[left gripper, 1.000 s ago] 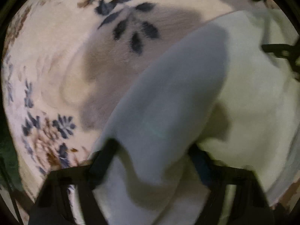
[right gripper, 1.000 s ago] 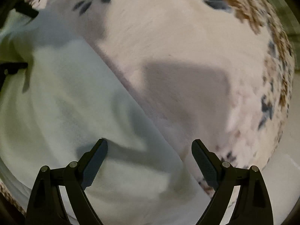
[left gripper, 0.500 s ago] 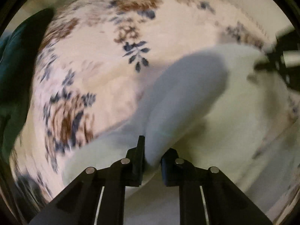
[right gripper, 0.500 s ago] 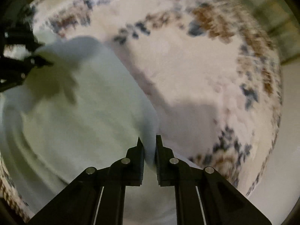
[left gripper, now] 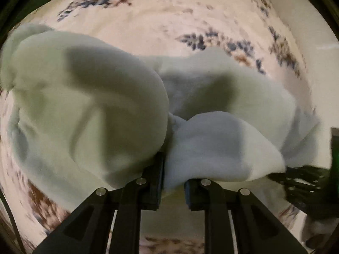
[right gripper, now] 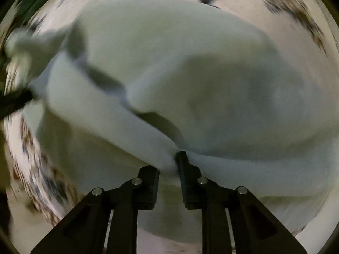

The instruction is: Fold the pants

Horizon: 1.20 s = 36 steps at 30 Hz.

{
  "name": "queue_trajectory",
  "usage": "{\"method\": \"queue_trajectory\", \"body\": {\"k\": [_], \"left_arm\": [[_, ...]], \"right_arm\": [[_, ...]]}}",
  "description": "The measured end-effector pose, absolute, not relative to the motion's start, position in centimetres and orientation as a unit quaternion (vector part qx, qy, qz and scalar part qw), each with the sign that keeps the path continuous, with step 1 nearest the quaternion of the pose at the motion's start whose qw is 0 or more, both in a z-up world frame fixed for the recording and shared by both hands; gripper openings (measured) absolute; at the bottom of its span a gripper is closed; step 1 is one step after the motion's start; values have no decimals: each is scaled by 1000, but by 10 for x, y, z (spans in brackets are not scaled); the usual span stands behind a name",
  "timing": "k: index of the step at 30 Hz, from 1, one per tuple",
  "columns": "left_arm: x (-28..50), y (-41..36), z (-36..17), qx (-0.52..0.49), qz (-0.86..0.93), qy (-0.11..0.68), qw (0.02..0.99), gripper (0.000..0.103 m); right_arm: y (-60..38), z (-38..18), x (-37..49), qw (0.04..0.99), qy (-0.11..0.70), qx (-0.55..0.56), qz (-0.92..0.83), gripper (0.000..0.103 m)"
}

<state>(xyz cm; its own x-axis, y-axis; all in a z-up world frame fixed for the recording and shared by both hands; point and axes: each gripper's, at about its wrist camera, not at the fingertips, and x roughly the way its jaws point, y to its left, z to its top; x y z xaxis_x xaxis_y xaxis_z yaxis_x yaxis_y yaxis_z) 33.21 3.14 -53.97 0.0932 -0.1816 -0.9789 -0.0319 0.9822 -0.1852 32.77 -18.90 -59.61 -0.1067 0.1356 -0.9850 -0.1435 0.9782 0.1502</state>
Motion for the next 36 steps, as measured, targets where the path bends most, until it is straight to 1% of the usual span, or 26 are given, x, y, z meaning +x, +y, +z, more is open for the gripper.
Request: {"method": "queue_trajectory", "body": {"k": [1, 2, 3, 4, 5, 7, 9, 12, 13, 14, 15, 16, 17, 19, 23, 26, 27, 30, 36], "left_arm": [[329, 30, -533, -82, -50, 667, 739, 16], [323, 29, -523, -84, -51, 661, 744, 16], [314, 26, -512, -78, -55, 655, 750, 16], [308, 25, -509, -72, -55, 652, 752, 16], [299, 23, -503, -68, -55, 651, 754, 16], [283, 24, -493, -75, -58, 650, 754, 17], [273, 27, -486, -96, -63, 655, 747, 18], [264, 30, -483, -117, -71, 665, 734, 24], [259, 30, -485, -119, -66, 669, 731, 33], [254, 30, -487, -120, -60, 672, 728, 51], [249, 31, -491, -122, -52, 676, 725, 67], [244, 31, -493, -118, -49, 675, 726, 91], [240, 30, -494, -111, -49, 674, 729, 93], [232, 33, -497, -110, -43, 675, 729, 93], [228, 63, -490, -157, 0, 653, 741, 93], [235, 108, -485, -229, 57, 621, 748, 93], [240, 131, -489, -279, 73, 610, 738, 93], [245, 179, -509, -378, 115, 593, 701, 93], [246, 230, -553, -476, 150, 575, 649, 93]], "right_arm": [[-192, -593, 327, 673, 734, 12, 95, 26], [-194, -587, 325, 675, 732, 28, 90, 35], [-197, -580, 323, 677, 729, 49, 92, 57], [-199, -575, 321, 674, 728, 67, 100, 76], [-201, -571, 317, 669, 731, 84, 106, 100], [-206, -559, 310, 663, 733, 106, 109, 100], [-209, -544, 301, 669, 730, 102, 97, 100], [-219, -522, 294, 682, 723, 95, 59, 100], [-223, -514, 298, 691, 717, 87, 36, 100], [-226, -510, 296, 696, 713, 80, 20, 100], [-230, -509, 299, 699, 711, 75, 5, 100], [-236, -509, 301, 700, 710, 77, -10, 100], [-242, -512, 299, 698, 710, 88, -20, 100], [-251, -522, 298, 691, 714, 109, -36, 100], [-257, -544, 298, 682, 718, 124, -62, 100], [-260, -550, 294, 679, 719, 131, -70, 100], [-262, -553, 294, 678, 720, 133, -72, 100], [-265, -560, 291, 674, 720, 147, -79, 100], [-259, -568, 284, 664, 720, 185, -84, 100]]}}
